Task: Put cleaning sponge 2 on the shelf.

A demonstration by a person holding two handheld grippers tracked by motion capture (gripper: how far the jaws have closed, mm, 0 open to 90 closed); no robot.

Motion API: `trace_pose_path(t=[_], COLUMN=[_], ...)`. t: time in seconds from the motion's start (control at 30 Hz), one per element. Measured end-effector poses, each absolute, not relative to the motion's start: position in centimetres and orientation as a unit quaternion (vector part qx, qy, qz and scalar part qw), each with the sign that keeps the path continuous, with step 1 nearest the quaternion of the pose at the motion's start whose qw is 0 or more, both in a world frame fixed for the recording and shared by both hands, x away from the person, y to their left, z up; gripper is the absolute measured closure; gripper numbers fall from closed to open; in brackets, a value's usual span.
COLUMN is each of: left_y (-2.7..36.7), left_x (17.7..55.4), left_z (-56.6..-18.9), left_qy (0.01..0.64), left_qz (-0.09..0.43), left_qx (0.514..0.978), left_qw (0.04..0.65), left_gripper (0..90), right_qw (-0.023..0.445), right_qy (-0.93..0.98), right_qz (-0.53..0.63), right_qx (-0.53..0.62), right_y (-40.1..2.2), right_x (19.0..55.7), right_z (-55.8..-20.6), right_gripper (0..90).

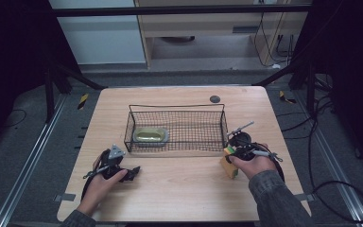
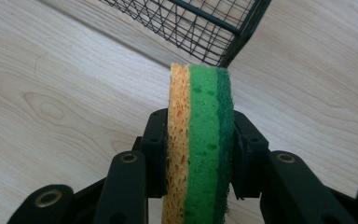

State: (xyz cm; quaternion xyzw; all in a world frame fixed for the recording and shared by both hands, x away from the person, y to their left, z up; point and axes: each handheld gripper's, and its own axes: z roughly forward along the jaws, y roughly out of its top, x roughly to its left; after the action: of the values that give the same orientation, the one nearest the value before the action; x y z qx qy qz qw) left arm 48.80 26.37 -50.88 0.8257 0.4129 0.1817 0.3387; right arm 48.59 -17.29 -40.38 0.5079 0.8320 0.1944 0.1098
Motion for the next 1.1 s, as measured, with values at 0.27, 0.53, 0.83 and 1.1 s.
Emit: trace_pose_path(t=[0.27, 0.53, 0.83, 1.1], left_y=[26.4, 26.4, 26.4, 26.3], left_x=[48.9, 48.9, 49.0, 49.1], left_z=[-50.9, -50.9, -50.9, -50.9], left_qy=[0.413, 0.413, 0.41, 0.409], left_qz=[0.181, 0.181, 0.18, 0.179], left_qx=[0.825, 0.826, 0.827, 0.827], left_qw=[0.339, 0.339, 0.34, 0.341], left_gripper=[0.0, 0.0, 0.0, 0.0], right_qw=[0.131, 0.166, 0.191, 0.22], right_qy=[0.832, 0.827, 0.826, 0.817], right_qz=[0.204, 0.212, 0.227, 0.233], right_qx=[0.499, 0.494, 0.479, 0.479], right_y=[-19.2, -20.9, -22.2, -23.1], right_x=[48.7, 49.7, 51.2, 52.7], right_z=[-39.4, -38.4, -36.3, -33.5], right_gripper=[63.7, 63.8, 64.2, 64.5])
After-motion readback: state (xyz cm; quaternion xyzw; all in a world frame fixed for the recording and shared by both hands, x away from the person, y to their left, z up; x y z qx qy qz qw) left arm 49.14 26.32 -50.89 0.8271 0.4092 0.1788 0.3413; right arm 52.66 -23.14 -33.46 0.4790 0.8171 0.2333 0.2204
